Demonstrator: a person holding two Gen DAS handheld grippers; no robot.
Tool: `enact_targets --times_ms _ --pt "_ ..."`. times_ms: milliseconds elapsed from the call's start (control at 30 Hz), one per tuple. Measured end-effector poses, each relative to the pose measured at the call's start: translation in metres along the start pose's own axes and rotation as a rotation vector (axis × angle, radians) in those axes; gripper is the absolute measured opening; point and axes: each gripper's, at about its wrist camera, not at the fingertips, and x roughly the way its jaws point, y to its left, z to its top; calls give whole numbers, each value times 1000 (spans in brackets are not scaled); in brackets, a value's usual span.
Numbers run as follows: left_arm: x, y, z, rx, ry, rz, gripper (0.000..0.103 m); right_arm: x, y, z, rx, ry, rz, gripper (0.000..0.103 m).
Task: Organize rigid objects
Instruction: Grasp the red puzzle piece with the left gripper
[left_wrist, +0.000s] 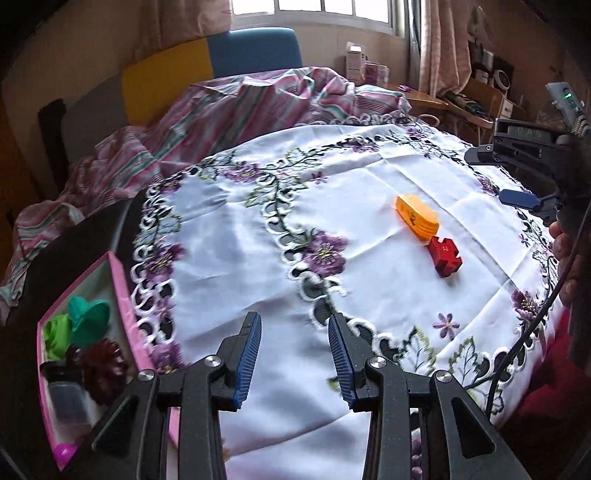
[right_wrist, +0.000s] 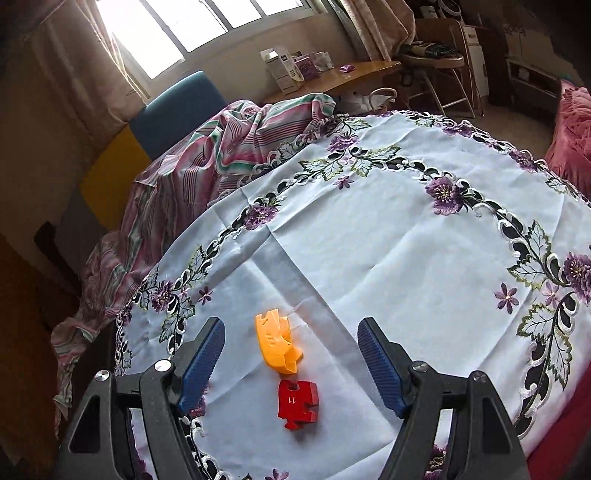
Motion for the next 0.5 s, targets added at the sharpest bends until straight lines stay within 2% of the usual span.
enact_targets --times_ms 500 --pt "19 -41 16 71 8 -45 41 -5 -11 4 63 -19 14 76"
